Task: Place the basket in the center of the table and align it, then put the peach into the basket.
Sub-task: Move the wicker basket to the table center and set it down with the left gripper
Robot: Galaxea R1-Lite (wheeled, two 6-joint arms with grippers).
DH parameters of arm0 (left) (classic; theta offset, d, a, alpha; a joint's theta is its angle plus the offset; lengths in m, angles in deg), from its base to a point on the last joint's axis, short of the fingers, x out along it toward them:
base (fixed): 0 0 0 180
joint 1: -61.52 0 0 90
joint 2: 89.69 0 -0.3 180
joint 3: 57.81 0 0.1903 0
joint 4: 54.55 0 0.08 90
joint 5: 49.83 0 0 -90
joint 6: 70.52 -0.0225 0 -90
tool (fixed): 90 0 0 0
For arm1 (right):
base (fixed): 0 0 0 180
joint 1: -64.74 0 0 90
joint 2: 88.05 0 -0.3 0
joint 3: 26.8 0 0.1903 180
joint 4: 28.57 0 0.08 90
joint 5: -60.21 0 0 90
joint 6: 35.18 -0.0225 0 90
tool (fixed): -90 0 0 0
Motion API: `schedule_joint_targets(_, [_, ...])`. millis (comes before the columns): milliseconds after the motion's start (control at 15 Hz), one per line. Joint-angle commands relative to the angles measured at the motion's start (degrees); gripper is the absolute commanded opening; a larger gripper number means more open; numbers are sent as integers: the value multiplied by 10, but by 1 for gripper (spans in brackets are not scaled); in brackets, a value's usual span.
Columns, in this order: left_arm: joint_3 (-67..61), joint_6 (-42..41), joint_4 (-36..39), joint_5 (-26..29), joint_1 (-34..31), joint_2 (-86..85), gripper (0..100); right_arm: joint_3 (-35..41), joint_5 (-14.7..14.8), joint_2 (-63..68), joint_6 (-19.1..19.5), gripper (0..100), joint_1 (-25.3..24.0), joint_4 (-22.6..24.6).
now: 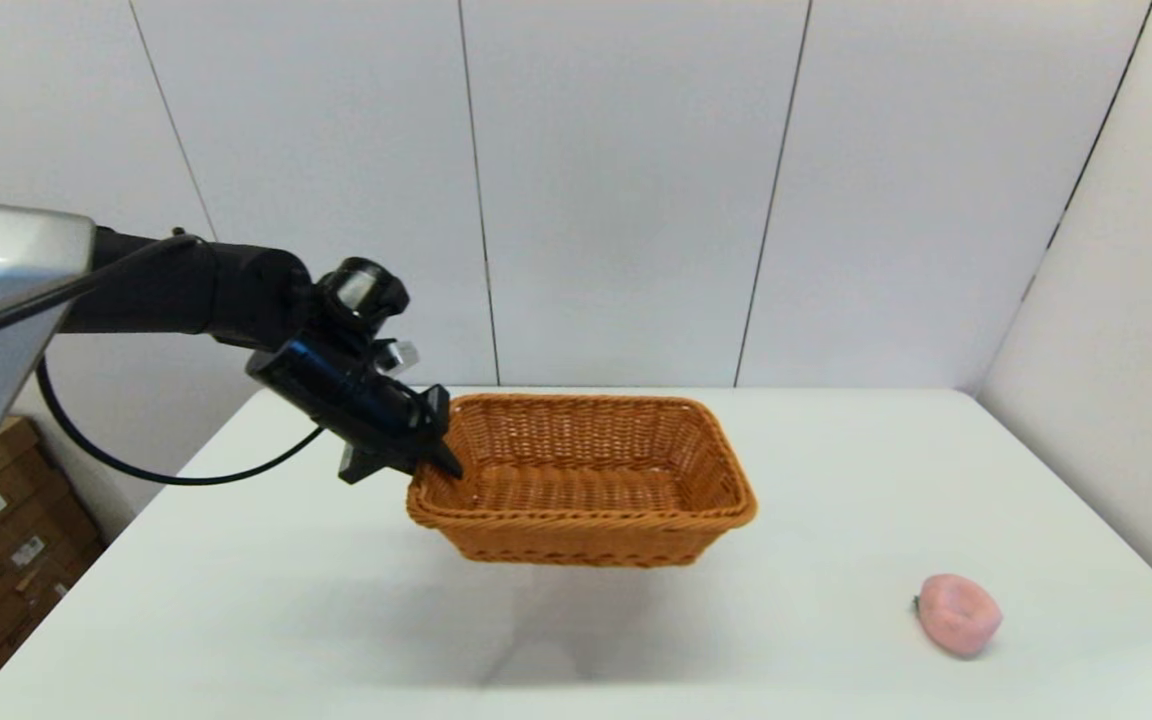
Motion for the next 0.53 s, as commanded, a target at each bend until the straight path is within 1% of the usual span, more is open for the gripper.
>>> schedule_joint_targets(67, [29,54,30,-36,89,46,0,-1,0,0,0,100,0,-1])
schedule_joint_targets(200, [27,57,45,-48,102,66,0,-1,0,0,-1,100,0,-1])
schedule_joint_targets(533, [1,57,74,-78,101,101,0,-1,0,0,-1,100,0,-1])
